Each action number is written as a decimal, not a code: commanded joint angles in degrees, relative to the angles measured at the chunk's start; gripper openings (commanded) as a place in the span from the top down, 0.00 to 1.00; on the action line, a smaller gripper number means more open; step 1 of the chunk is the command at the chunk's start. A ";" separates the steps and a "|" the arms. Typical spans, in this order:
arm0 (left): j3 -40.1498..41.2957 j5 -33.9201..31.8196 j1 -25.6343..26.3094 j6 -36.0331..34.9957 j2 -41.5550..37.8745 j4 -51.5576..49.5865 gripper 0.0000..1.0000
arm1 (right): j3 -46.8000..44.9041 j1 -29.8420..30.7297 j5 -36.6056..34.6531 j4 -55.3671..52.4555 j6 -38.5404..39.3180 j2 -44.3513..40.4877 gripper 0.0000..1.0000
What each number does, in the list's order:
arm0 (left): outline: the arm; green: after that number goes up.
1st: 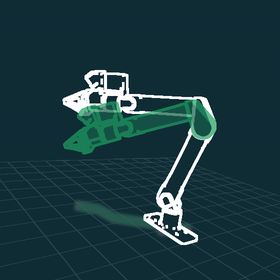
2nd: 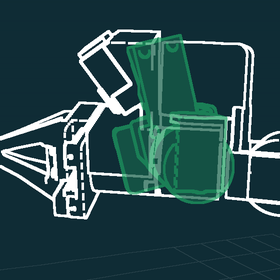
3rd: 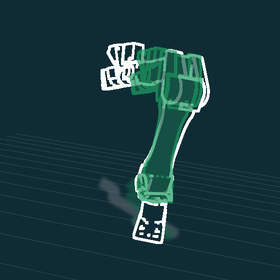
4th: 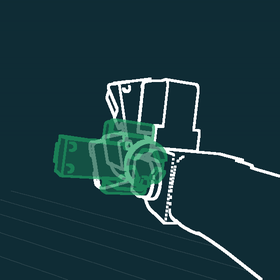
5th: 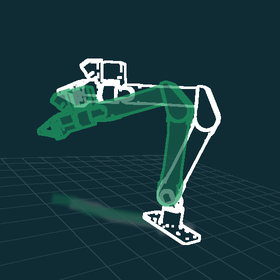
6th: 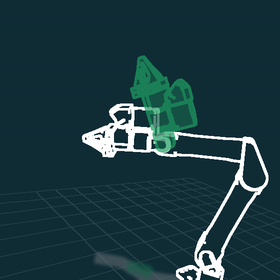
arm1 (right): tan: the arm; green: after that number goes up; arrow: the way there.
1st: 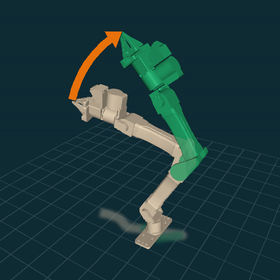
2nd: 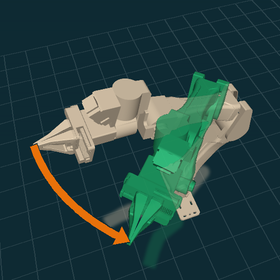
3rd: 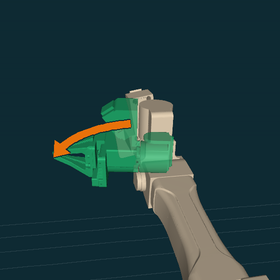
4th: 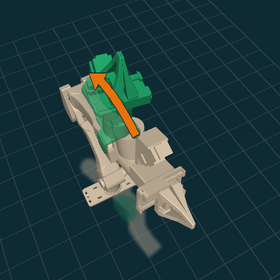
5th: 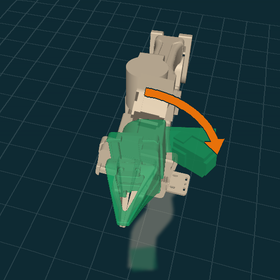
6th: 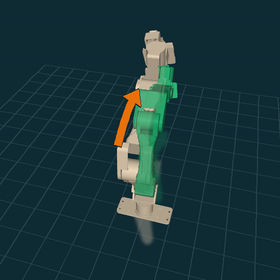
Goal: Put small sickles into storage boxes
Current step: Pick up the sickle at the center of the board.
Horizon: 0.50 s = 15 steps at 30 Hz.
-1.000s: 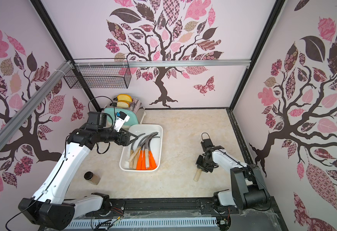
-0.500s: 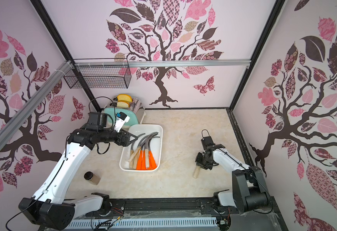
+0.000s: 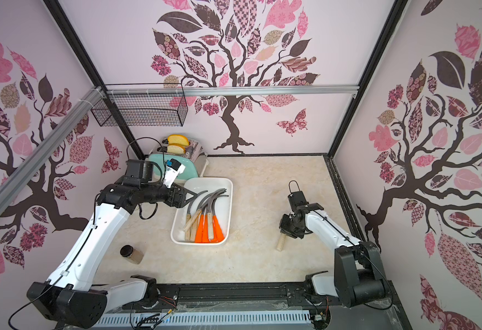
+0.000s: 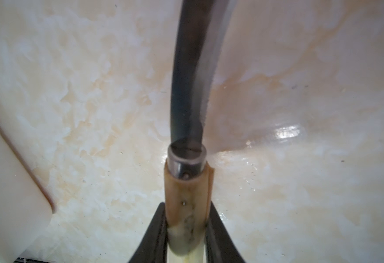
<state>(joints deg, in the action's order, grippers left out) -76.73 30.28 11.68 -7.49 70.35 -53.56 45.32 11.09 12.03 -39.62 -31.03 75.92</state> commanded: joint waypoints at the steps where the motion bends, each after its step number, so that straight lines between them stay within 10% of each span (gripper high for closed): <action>1: 0.95 -0.09 0.25 0.72 0.44 1.46 0.17 | 3.65 0.28 0.69 -2.08 0.86 -1.07 1.00; 15: 1.43 -3.56 0.25 0.42 0.80 2.69 0.17 | 16.72 8.49 -0.62 -3.97 -2.05 1.24 1.00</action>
<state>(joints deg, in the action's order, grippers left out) -74.19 27.88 11.68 -7.42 70.65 -52.38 57.69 16.53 12.40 -42.35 -32.03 75.57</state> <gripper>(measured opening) 0.827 0.266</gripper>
